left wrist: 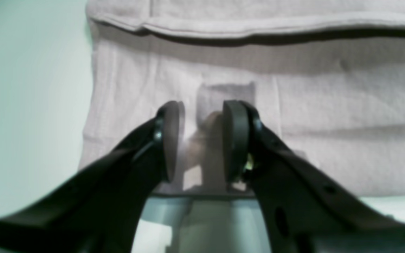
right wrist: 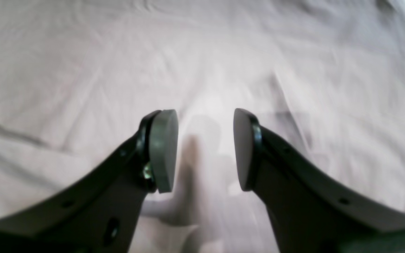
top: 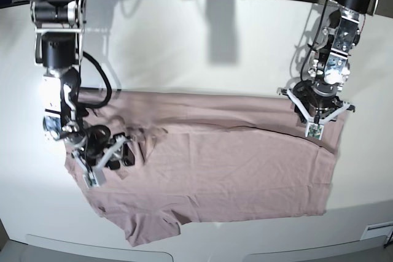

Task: Fold the T-shirt properly
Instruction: 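Pull the shirt back toward the robot with both grippers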

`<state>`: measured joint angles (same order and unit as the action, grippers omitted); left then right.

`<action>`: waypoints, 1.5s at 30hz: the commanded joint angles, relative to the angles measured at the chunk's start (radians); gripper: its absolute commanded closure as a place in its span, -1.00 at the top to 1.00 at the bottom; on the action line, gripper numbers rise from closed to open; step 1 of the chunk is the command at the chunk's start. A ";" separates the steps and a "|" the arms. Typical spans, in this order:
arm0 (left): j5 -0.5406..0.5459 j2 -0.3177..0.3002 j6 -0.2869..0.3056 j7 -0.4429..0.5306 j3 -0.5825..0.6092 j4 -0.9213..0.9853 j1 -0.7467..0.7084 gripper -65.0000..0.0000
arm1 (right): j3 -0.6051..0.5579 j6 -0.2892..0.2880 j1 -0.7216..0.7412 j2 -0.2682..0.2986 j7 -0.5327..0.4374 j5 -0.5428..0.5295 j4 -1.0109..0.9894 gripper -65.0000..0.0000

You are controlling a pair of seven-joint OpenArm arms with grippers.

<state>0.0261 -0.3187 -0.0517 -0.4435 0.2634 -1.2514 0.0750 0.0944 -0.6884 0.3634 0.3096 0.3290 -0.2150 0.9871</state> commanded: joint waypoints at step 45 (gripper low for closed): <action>0.053 -0.111 -0.003 -0.100 -0.145 -0.127 -0.238 -0.37 | 0.085 0.024 -0.417 0.061 0.264 -0.042 0.461 -0.18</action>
<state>0.0532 -0.4267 -0.0769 -0.4583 0.1146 -1.3823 -0.1493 0.1741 -0.6628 -0.0654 0.3584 0.6056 -0.2409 1.4330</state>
